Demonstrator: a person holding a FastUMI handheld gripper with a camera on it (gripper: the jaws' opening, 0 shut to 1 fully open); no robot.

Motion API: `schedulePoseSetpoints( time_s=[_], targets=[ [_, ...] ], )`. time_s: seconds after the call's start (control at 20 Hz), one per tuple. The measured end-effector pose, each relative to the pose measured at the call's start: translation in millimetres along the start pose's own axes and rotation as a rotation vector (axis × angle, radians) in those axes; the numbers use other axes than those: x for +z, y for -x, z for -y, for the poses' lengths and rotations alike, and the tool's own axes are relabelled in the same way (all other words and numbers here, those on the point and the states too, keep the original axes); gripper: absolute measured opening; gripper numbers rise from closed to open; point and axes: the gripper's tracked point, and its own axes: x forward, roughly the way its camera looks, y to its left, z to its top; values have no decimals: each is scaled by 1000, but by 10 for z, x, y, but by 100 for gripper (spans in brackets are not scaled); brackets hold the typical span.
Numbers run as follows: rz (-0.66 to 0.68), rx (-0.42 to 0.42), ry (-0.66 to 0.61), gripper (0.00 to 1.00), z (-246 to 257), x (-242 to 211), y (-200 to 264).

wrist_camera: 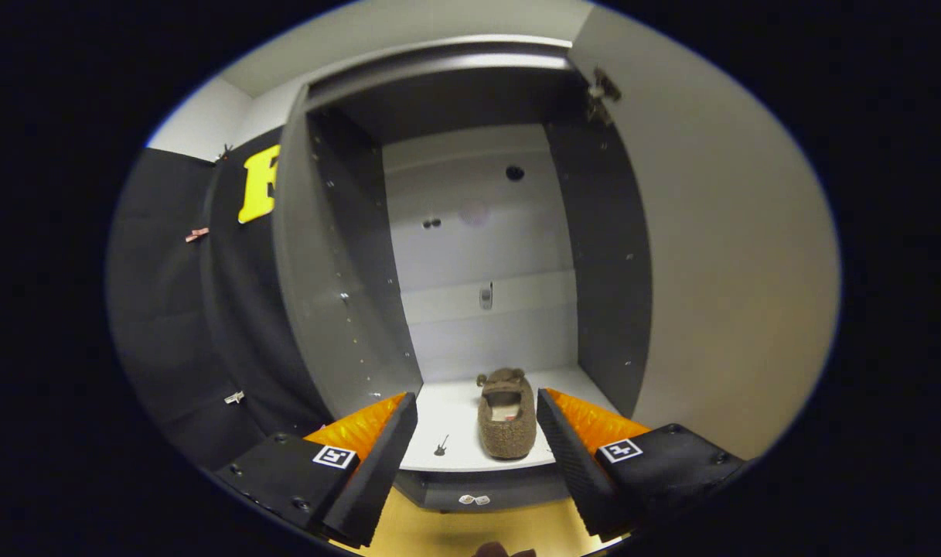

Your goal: Open the shoe cabinet door, grab the shoes and put them into the shoe cabinet, then close the shoe cabinet door.

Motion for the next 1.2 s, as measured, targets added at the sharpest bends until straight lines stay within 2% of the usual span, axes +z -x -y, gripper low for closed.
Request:
schedulePoseSetpoints(
  time_s=[0.35,0.55,0.75,0.95,1.2],
  targets=[
    [146,11,11,98,-66,538,1179],
    [153,37,2,97,44,537,1769],
    [154,3,66,97,391,505,2311],
    [177,-77,115,97,921,634,2712],
    [168,-140,44,97,1600,726,3009]
  ],
)
